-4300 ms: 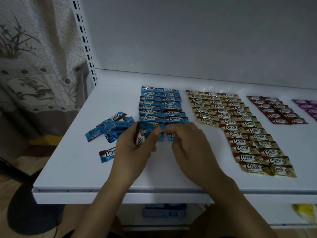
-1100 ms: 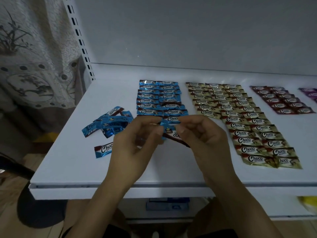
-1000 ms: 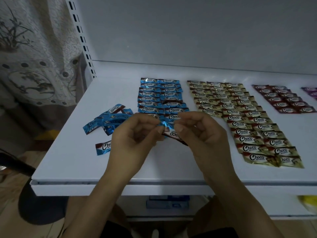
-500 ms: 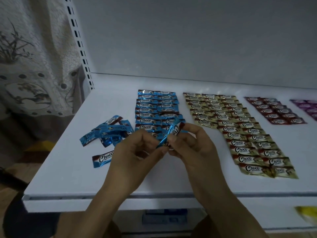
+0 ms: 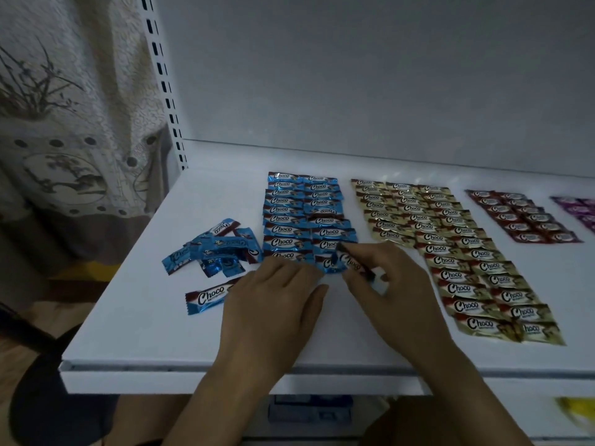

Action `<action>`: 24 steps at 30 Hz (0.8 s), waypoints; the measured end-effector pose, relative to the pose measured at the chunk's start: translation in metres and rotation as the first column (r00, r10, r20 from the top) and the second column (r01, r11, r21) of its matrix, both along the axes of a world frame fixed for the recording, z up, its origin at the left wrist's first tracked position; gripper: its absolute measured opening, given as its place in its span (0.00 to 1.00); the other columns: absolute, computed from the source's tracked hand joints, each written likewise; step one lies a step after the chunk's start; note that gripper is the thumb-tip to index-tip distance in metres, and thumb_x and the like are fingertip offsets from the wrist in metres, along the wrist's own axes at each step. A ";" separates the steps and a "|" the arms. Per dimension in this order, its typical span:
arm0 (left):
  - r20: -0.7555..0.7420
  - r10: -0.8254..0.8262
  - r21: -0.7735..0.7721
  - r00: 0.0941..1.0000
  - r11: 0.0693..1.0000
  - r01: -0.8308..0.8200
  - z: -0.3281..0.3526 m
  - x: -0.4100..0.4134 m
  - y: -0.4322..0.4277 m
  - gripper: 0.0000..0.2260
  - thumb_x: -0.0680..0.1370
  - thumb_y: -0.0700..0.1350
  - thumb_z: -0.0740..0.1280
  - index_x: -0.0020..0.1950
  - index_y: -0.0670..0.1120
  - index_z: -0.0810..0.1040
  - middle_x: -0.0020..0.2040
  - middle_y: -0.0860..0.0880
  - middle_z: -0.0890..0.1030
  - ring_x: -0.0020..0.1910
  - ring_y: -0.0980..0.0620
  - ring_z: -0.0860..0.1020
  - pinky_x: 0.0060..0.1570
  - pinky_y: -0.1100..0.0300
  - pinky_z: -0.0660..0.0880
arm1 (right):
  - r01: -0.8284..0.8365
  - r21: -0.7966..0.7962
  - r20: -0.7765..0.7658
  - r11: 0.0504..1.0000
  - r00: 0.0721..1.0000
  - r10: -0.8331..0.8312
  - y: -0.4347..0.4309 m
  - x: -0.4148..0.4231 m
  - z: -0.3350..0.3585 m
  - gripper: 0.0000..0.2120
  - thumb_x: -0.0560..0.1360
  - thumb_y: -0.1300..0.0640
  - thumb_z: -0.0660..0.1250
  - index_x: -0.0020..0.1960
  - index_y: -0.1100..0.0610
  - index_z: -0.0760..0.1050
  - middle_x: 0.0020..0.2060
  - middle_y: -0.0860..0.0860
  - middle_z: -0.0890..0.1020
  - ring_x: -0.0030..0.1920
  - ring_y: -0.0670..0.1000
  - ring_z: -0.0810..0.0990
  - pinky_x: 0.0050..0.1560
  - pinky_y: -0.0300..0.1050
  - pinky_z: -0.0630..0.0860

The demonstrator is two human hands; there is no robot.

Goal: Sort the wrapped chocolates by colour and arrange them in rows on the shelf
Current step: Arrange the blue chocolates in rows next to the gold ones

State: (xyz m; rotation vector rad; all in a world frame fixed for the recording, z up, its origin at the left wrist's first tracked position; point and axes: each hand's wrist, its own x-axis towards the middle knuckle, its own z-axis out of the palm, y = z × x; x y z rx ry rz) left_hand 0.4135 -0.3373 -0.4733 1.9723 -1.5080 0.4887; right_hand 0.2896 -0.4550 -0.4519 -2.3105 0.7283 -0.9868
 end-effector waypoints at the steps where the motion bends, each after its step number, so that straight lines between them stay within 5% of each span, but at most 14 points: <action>1: 0.016 0.030 0.061 0.999 0.998 -0.031 0.000 0.000 -0.001 0.15 0.77 0.53 0.59 0.50 0.48 0.84 0.48 0.51 0.84 0.48 0.50 0.81 0.43 0.57 0.78 | -0.008 -0.126 -0.084 0.992 0.996 -0.002 -0.006 -0.002 -0.005 0.12 0.73 0.56 0.67 0.56 0.53 0.80 0.47 0.45 0.78 0.48 0.43 0.75 0.47 0.38 0.75; 4: 0.014 0.088 0.186 0.996 0.978 -0.089 0.000 0.002 -0.003 0.19 0.76 0.56 0.57 0.49 0.48 0.84 0.50 0.51 0.84 0.50 0.48 0.81 0.46 0.54 0.78 | -0.040 -0.281 -0.220 0.959 0.975 -0.024 -0.012 -0.001 -0.014 0.13 0.70 0.57 0.66 0.54 0.54 0.82 0.47 0.51 0.77 0.49 0.52 0.75 0.44 0.53 0.78; 17: -0.031 0.037 0.156 0.999 0.987 -0.032 -0.005 0.003 -0.003 0.20 0.77 0.55 0.57 0.51 0.45 0.84 0.52 0.47 0.83 0.52 0.46 0.80 0.46 0.54 0.79 | 0.003 -0.273 -0.206 0.962 0.977 -0.062 -0.003 -0.002 -0.021 0.12 0.71 0.57 0.66 0.53 0.54 0.82 0.46 0.51 0.78 0.47 0.53 0.76 0.42 0.52 0.78; 21: -0.033 0.008 0.050 0.999 0.999 -0.006 -0.001 0.003 0.000 0.19 0.77 0.55 0.60 0.56 0.45 0.82 0.57 0.46 0.81 0.57 0.47 0.76 0.55 0.54 0.75 | 0.026 -0.265 -0.145 0.964 0.987 -0.067 0.000 0.001 -0.017 0.13 0.72 0.57 0.63 0.55 0.54 0.80 0.48 0.52 0.78 0.49 0.53 0.76 0.43 0.53 0.78; 24: 0.041 -0.026 0.057 0.999 0.998 0.024 0.006 0.022 0.012 0.27 0.74 0.64 0.60 0.66 0.48 0.75 0.67 0.44 0.75 0.66 0.45 0.69 0.63 0.49 0.65 | -0.030 -0.236 -0.099 0.971 0.995 0.007 0.009 0.012 -0.009 0.16 0.73 0.53 0.58 0.55 0.54 0.79 0.51 0.51 0.78 0.52 0.49 0.73 0.46 0.49 0.77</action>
